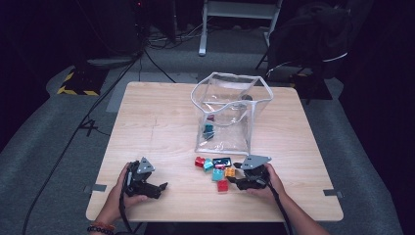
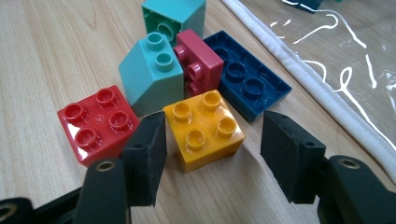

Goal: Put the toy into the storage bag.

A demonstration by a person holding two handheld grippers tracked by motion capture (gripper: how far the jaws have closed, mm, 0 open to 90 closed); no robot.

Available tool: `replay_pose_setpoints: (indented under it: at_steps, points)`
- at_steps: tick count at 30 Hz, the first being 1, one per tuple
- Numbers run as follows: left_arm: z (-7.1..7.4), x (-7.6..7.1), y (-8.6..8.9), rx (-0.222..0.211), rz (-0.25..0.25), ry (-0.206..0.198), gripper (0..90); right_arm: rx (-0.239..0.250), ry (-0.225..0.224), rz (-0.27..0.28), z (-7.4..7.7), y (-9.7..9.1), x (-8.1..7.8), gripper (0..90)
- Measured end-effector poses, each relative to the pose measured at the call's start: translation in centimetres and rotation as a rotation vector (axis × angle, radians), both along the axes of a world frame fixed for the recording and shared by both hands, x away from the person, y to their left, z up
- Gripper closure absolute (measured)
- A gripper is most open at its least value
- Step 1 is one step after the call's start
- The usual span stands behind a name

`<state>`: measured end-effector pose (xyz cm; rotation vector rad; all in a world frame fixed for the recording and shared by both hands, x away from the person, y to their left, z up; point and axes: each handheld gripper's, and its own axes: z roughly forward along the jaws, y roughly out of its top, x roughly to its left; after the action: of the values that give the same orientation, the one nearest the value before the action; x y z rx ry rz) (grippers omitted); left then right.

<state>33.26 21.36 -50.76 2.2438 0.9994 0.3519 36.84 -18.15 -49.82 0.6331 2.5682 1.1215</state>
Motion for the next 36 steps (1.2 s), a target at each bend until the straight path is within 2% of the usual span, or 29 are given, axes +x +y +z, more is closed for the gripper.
replay_pose_setpoints:
  at_steps: [4, 10, 22, 36]
  points:
    - [0.0, 0.0, 0.0, -0.001, -0.001, 0.000, 0.4, -0.004, 0.007, 0.007, -0.4, 0.3, 0.0, 44.3]
    - [0.0, 0.0, 0.0, 0.000, 0.000, 0.000, 0.4, 0.000, -0.012, -0.005, -0.4, 0.1, -0.2, 57.8]
    - [0.0, 0.0, 0.0, 0.000, -0.001, -0.001, 0.4, 0.006, -0.037, -0.019, 0.0, -0.8, -0.5, 59.1]
    - [0.0, 0.0, 0.0, 0.000, -0.001, -0.001, 0.4, 0.072, -0.096, -0.083, 2.6, -4.1, -0.5, 59.1]
